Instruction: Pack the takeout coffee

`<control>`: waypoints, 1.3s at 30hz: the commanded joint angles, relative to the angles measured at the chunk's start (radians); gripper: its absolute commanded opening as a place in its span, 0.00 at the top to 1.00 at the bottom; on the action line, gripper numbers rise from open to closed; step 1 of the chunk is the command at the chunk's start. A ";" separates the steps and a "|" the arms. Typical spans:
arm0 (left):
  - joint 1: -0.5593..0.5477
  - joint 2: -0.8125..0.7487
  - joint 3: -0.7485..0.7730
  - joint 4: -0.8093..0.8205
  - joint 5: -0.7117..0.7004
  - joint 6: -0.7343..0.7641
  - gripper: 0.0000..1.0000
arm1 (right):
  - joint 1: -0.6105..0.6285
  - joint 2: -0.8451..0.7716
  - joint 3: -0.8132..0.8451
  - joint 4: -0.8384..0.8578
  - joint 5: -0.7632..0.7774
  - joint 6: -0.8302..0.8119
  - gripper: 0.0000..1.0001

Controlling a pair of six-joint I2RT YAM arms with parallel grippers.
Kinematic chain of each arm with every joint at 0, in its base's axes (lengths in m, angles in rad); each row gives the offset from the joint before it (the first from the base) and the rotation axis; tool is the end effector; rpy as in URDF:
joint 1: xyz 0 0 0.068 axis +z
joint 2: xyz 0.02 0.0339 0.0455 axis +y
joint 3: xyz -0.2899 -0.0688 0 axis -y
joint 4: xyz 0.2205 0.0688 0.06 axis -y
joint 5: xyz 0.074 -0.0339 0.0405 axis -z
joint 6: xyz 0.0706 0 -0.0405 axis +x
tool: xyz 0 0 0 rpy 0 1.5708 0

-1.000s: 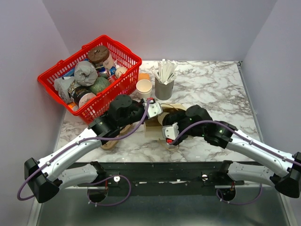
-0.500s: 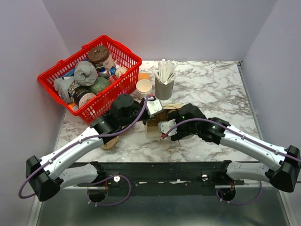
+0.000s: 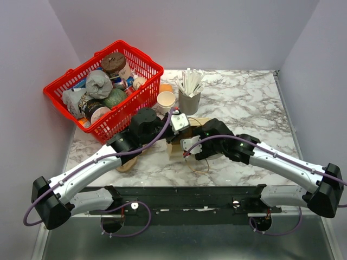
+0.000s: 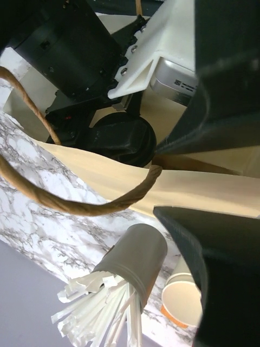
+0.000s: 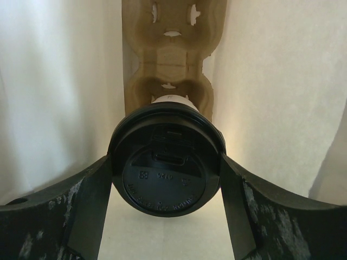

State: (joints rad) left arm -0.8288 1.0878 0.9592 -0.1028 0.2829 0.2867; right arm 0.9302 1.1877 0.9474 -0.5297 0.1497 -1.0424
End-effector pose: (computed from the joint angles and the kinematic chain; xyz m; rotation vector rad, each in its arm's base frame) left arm 0.1542 -0.1974 0.3689 1.1421 1.4415 -0.6382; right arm 0.1539 0.1888 0.2881 -1.9108 1.3533 -0.2308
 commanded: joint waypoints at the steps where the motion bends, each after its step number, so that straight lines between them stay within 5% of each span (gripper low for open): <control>1: -0.006 0.009 0.041 0.040 -0.037 -0.047 0.42 | 0.002 0.021 0.010 0.037 0.014 0.030 0.99; 8: 0.029 0.014 0.068 0.060 -0.071 -0.185 0.28 | -0.011 0.003 -0.029 0.076 -0.024 0.019 0.99; 15: 0.089 0.003 0.104 0.080 0.107 -0.276 0.22 | -0.037 0.006 -0.025 0.086 -0.041 0.019 1.00; 28: 0.269 -0.006 0.194 0.037 0.188 -0.383 0.18 | -0.076 0.000 -0.039 0.116 -0.122 -0.008 1.00; 39: 0.303 0.004 0.128 0.043 0.202 -0.363 0.18 | -0.079 0.050 -0.002 0.077 -0.141 -0.004 0.99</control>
State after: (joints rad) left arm -0.5350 1.0962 1.1130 -0.0616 0.4480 -0.0727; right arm 0.8570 1.2160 0.9264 -0.4427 0.0368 -1.0405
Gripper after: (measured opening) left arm 0.820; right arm 0.810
